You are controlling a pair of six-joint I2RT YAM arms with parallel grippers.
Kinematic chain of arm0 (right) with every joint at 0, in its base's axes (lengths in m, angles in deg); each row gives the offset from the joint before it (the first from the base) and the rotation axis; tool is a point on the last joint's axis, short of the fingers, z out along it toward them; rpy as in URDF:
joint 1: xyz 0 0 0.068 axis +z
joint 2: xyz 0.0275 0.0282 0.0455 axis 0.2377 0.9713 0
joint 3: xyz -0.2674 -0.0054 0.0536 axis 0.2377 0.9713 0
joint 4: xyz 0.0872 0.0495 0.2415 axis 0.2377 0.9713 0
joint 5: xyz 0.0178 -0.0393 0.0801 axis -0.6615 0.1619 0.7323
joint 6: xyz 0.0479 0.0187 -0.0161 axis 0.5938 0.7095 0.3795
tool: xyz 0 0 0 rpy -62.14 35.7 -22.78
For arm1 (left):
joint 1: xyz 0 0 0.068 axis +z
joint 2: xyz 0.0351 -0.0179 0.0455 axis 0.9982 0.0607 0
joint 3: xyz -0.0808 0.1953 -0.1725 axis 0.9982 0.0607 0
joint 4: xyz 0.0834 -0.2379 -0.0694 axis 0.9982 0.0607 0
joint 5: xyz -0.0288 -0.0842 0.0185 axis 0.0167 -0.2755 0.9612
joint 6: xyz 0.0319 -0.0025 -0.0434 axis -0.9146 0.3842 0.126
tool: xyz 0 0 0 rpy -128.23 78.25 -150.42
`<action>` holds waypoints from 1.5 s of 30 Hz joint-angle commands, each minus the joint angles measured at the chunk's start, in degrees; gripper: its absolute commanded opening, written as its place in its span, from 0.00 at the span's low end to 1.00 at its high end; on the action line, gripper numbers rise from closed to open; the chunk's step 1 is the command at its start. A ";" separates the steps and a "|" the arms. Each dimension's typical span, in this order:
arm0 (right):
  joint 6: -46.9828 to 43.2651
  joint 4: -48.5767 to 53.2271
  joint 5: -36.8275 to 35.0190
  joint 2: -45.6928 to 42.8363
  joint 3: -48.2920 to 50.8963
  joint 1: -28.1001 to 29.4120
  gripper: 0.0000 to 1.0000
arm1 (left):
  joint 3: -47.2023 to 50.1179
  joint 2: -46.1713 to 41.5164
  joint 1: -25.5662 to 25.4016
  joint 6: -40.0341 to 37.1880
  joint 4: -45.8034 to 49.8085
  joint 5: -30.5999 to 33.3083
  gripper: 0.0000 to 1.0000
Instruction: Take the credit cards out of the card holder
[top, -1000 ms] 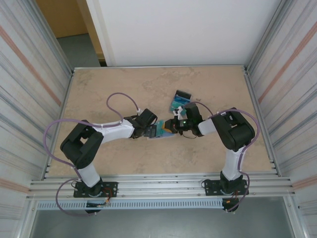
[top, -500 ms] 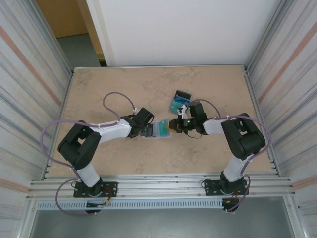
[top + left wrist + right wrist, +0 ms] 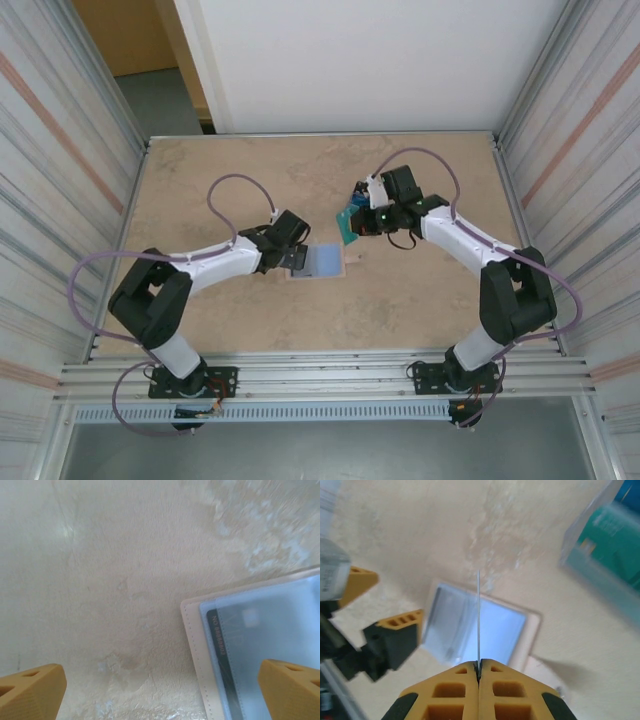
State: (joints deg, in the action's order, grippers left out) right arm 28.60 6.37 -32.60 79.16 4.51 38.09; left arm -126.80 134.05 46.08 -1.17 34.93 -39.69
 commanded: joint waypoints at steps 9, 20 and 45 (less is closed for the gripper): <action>-29.73 14.74 -14.79 6.48 -13.46 -0.08 0.06 | 3.03 -11.96 0.71 2.00 0.67 -0.55 0.99; -38.90 14.61 -18.02 13.76 -18.18 -1.68 0.06 | 9.02 -21.20 1.67 5.03 2.24 -0.81 0.99; -42.89 16.89 -11.71 20.79 -23.31 -4.83 0.06 | 9.78 -22.18 2.48 6.17 2.69 -1.24 0.99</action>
State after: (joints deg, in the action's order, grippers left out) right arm -13.00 21.32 -46.22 98.57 -17.09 33.50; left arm -117.32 112.87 47.96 3.68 36.63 -40.89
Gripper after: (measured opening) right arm 0.062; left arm 0.987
